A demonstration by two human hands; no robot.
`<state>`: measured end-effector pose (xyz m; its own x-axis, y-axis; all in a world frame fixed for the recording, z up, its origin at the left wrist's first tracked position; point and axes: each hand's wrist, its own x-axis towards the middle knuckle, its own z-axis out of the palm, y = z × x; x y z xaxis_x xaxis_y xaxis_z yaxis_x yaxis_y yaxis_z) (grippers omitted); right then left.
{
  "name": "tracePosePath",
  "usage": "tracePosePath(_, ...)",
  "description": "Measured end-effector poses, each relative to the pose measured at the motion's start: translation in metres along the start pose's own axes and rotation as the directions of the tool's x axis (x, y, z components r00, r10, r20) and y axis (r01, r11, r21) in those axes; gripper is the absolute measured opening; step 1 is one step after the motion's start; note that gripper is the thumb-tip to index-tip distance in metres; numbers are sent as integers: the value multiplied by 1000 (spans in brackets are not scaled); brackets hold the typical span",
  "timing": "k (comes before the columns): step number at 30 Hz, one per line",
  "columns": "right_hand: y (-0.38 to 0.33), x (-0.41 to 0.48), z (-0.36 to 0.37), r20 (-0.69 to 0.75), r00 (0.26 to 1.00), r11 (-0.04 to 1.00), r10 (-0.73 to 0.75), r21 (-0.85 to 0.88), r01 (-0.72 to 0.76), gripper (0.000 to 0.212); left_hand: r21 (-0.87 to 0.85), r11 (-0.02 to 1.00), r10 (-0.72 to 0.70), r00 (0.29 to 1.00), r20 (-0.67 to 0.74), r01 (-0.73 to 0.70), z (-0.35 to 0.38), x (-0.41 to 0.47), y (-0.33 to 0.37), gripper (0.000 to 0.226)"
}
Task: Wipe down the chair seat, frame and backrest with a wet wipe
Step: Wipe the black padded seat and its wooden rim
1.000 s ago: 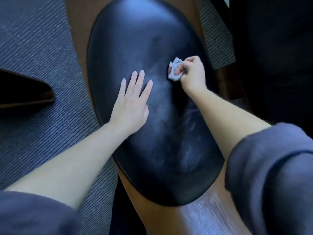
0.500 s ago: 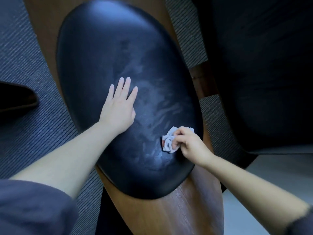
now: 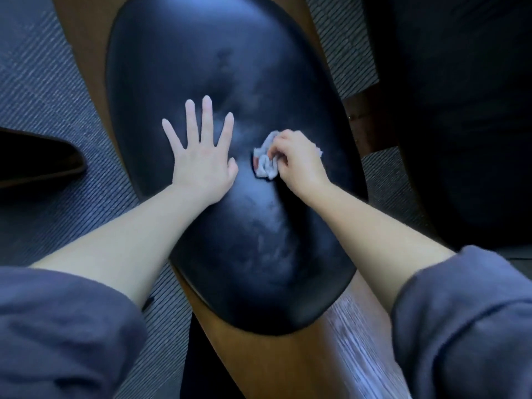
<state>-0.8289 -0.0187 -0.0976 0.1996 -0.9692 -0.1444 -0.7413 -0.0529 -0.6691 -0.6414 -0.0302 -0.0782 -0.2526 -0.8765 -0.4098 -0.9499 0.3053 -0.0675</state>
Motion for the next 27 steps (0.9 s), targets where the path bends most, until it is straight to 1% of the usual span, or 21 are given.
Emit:
tracePosePath(1,0,-23,-4,77,994,997,-72,32,70,22,-5,1000,1,1000,-1,-1,-1,0,0,72)
tracePosePath(2,-1,-50,-8,158,980,990,-121,90,108,21,-9,1000,2,1000,2,-2,-2,-1,0,72)
tracePosePath(3,-3,-82,-14,230,965,985,-126,141,95,22,-12,1000,4,1000,9,-3,-4,-1,1,72)
tracePosePath(4,-4,-114,-20,279,954,985,-112,156,70,24,-15,1000,4,1000,23,-4,-5,-2,1,73)
tracePosePath(6,-6,-161,-28,355,931,994,-82,100,50,20,-13,1000,9,998,67,-8,-8,-5,1,75)
tracePosePath(7,-4,-168,-32,405,911,995,-81,80,53,22,-10,1000,20,995,94,-19,-9,-8,2,76)
tracePosePath(9,-1,-150,-42,510,856,996,-88,74,59,24,2,999,47,990,137,-48,-9,-15,4,79)
tracePosePath(10,-1,-132,-47,509,858,997,-72,63,47,23,11,998,58,987,147,-60,-8,-18,5,81)
tracePosePath(11,-1,-111,-50,433,901,999,-39,49,20,22,17,997,67,986,153,-70,-6,-20,5,83)
tracePosePath(12,1,-86,-51,293,956,999,6,40,-18,22,18,997,74,985,156,-78,-5,-22,5,84)
tracePosePath(13,2,-62,-51,115,990,995,80,41,-86,22,13,997,79,985,154,-82,-4,-22,4,85)
tracePosePath(14,4,-38,-48,-42,984,984,171,65,-168,22,6,996,84,986,145,-86,-3,-22,3,86)
tracePosePath(15,2,-17,-41,-143,953,961,266,121,-250,22,3,996,92,987,129,-93,-1,-23,1,86)
tracePosePath(16,-2,-2,-32,-183,923,935,338,179,-307,23,1,995,104,989,108,-105,2,-23,-1,86)
tracePosePath(17,-6,7,-20,-174,911,920,374,195,-340,23,4,993,119,989,85,-120,4,-24,-3,85)
tracePosePath(19,-10,-4,4,-76,940,941,332,94,-324,21,18,988,152,987,46,-153,8,-28,-8,82)
tracePosePath(21,-13,-46,14,24,987,987,161,2,-161,25,40,983,178,984,29,-179,12,-33,-13,80)
tracePosePath(22,-10,-71,13,75,995,998,60,1,-60,27,47,981,186,982,29,-187,12,-36,-13,79)
tracePosePath(24,-8,-119,-4,227,972,997,-63,54,52,26,39,979,199,979,43,-200,10,-46,-9,78)
tracePosePath(26,-10,-157,-26,396,914,995,-89,79,62,25,14,975,219,974,64,-220,10,-62,-3,78)
tracePosePath(27,-11,-169,-36,475,876,996,-77,67,52,26,6,971,239,968,70,-240,10,-72,0,78)
